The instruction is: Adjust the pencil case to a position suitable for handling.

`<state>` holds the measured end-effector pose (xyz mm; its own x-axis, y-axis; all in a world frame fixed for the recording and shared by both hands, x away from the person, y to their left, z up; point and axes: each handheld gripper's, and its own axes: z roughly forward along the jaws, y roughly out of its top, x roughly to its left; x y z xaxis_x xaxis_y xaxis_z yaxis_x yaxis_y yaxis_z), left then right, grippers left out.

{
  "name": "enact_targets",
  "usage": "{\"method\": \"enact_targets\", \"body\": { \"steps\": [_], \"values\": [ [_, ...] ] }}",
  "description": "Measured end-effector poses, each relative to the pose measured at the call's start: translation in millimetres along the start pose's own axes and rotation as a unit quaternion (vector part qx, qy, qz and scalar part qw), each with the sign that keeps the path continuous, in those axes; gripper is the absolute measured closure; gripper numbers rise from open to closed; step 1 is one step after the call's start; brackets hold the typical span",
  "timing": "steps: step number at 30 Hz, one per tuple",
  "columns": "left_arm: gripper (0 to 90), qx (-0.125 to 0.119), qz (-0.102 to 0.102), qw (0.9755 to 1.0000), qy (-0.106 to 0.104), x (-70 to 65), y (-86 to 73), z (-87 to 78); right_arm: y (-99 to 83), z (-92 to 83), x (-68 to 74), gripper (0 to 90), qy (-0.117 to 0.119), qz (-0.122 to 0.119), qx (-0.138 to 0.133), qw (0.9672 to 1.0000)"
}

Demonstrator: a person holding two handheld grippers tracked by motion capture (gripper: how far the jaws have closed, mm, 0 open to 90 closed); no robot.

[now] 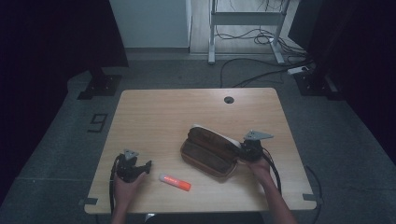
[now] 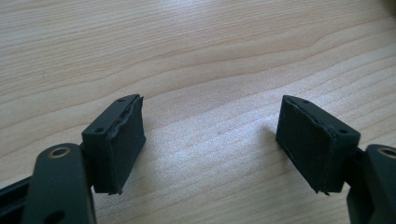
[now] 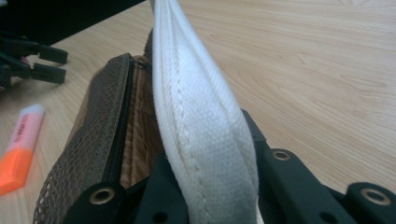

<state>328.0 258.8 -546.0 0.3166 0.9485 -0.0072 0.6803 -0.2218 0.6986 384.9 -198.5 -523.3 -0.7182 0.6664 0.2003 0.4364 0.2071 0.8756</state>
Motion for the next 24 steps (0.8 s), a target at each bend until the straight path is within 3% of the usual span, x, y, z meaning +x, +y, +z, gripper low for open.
{"method": "enact_targets", "body": {
  "steps": [9, 17, 21, 23, 24],
  "values": [
    [23.4, 0.000, 0.000, 1.0000, 0.000, 0.0, 0.0, 0.0, 0.7, -2.9, 1.9, 68.2, -0.018, -0.009, -0.009, 0.9998],
    [23.4, 0.000, 0.000, 1.0000, 0.000, 0.1, 0.0, 0.0, 2.9, -13.8, 5.5, 38.3, -0.060, 0.017, -0.035, 0.9974],
    [23.3, 0.000, 0.000, 1.0000, -0.001, 0.1, 0.0, 0.0, 5.3, -22.8, 9.8, 29.5, -0.082, 0.020, -0.053, 0.9950],
    [23.1, 0.000, 0.000, 1.0000, -0.001, 0.4, 0.3, 0.2, 9.4, -34.0, 13.9, 26.8, -0.086, 0.026, -0.077, 0.9930],
    [23.1, 0.000, 0.000, 1.0000, -0.001, 0.3, 0.3, 0.4, 9.4, -34.0, 13.9, 26.8, -0.086, 0.026, -0.077, 0.9930]
  ]
}}
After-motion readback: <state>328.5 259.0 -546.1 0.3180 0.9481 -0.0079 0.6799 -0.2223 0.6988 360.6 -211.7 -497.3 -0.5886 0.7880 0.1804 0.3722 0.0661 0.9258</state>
